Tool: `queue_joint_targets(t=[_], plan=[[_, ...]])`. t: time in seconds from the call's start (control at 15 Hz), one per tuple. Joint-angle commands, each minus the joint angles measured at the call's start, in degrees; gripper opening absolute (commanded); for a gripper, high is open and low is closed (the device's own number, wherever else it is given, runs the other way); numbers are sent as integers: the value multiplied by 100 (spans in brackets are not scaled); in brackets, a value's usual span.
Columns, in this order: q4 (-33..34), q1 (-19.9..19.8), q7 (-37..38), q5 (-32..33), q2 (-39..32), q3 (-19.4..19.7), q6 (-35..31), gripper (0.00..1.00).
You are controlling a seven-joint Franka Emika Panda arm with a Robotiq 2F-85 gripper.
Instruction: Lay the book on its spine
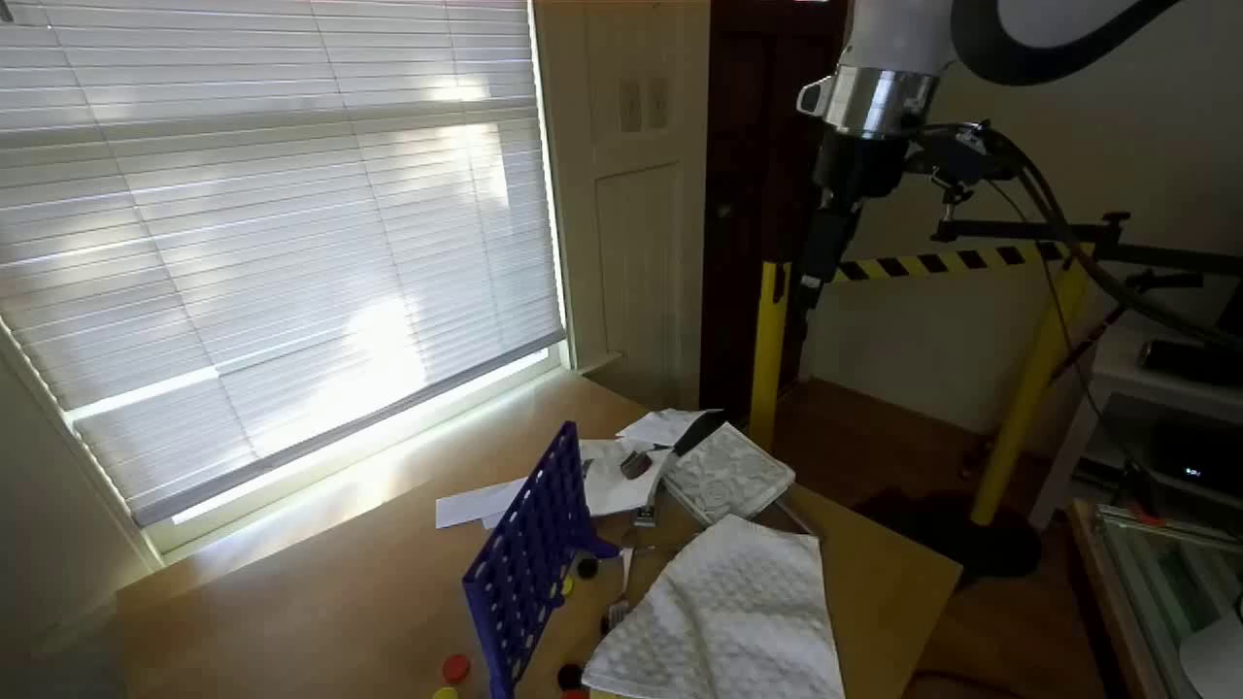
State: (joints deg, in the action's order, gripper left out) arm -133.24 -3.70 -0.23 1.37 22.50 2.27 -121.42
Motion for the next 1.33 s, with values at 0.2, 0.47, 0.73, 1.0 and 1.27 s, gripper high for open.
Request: queue_joint_targets(t=[0.2,0.47,0.73,1.0,1.27], plan=[[14,21,6,8,-2,20,19,100],[14,21,6,8,-2,20,19,100],[14,21,6,8,-2,20,19,100],[14,21,5,8,-2,20,19,100],[-217,71,-1124,-973,164,816,-319,100]])
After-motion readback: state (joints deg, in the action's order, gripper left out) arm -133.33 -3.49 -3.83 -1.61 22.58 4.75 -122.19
